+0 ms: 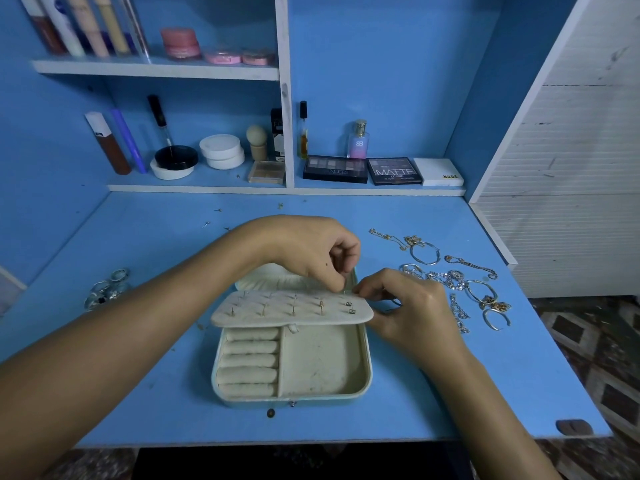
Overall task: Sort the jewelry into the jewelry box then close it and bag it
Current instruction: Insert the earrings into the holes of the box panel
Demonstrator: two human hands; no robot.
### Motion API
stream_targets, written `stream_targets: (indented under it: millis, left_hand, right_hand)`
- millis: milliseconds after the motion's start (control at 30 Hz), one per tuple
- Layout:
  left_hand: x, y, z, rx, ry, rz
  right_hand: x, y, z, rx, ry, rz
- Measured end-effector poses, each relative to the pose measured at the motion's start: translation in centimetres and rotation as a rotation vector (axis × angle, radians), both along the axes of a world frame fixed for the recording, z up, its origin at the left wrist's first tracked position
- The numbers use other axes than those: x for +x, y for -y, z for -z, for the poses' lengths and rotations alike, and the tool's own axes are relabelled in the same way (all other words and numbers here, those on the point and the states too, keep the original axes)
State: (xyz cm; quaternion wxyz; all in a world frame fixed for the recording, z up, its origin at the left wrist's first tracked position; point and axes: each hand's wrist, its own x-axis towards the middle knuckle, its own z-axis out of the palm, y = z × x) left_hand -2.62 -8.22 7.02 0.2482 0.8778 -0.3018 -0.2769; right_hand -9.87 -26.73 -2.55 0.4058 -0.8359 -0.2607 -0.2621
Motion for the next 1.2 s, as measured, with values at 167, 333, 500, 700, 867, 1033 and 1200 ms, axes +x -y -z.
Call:
stream_targets:
  millis: [167,333,500,700,867,1033,1200]
  left_hand:
    - [0.1,0.1,0.3,0.03,-0.026,0.003]
    - [0.2,0.3,0.4,0.034,-0.054,0.004]
    - [0.2,0.4,0.4,0.043,-0.07,0.016]
    - [0.3,0.3,0.6,0.024,-0.079,0.016]
    - [0.5,-0.1,0.8,-0.012,-0.082,0.005]
    - [0.7,-0.7,0.8,-0.076,-0.079,0.026]
    - [1.1,-2.6,0.1,-0.203,-0.079,-0.07]
  right_hand:
    - [0.0,-0.1,0.1,-0.002,-0.003,0.013]
    - [-0.1,-0.1,0.1,-0.008,0.004,0.012]
    - [-0.1,-0.1,0.1,-0.02,0.03,0.014]
    - [-0.1,-0.1,-0.1,-0.022,0.03,0.008]
    - [-0.2,-0.1,-0.2,0.001,-0.001,0.006]
    - [-0.3,-0.1,-0.3,0.036,-0.04,-0.023]
    - [-0.2,0.1,-0.3,0.014,-0.059,-0.01]
